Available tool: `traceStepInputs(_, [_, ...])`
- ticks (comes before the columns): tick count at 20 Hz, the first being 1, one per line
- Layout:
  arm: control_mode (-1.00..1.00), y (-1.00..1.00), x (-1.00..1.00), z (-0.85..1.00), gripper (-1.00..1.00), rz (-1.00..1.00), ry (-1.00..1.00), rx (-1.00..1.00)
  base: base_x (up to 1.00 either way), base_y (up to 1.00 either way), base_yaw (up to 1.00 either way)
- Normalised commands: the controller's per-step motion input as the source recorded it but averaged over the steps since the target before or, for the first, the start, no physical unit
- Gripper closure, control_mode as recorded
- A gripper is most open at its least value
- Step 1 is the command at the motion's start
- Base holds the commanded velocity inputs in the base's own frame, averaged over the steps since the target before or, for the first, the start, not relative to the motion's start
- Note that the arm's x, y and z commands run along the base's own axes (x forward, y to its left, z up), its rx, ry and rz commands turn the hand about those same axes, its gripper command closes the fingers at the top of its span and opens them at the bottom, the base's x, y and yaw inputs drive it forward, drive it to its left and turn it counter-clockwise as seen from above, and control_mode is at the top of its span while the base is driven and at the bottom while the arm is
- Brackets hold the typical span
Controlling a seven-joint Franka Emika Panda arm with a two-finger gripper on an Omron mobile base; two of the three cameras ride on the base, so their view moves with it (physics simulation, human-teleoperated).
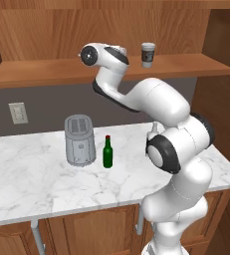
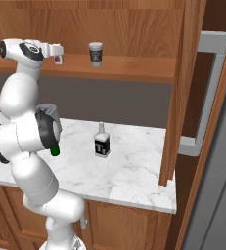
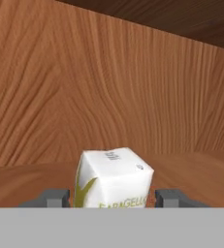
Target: Sort all alcoholic drinks to one cabinet, and non-alcoholic drinks to the other.
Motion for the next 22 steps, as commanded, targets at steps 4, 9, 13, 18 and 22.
traceStepInputs(4, [-1.0,0.0,0.0,0.0,-1.0,0.0,0.0,0.0,0.0,0.0,0.0])
traceStepInputs(9, [-1.0,0.0,-0.06,0.0,-1.0,0.0,0.0,0.0,0.0,0.0,0.0])
traceStepInputs(13, [-1.0,-0.04,-0.43,0.04,-1.0,0.0,-0.05,0.0,0.0,0.0,0.0])
traceStepInputs(18, [-1.0,-0.1,-0.64,0.12,-1.0,0.0,-0.06,0.0,0.0,0.0,0.0])
traceStepInputs(22, [-1.0,-0.23,-0.83,0.19,-1.0,0.0,-0.08,0.0,0.0,0.0,0.0])
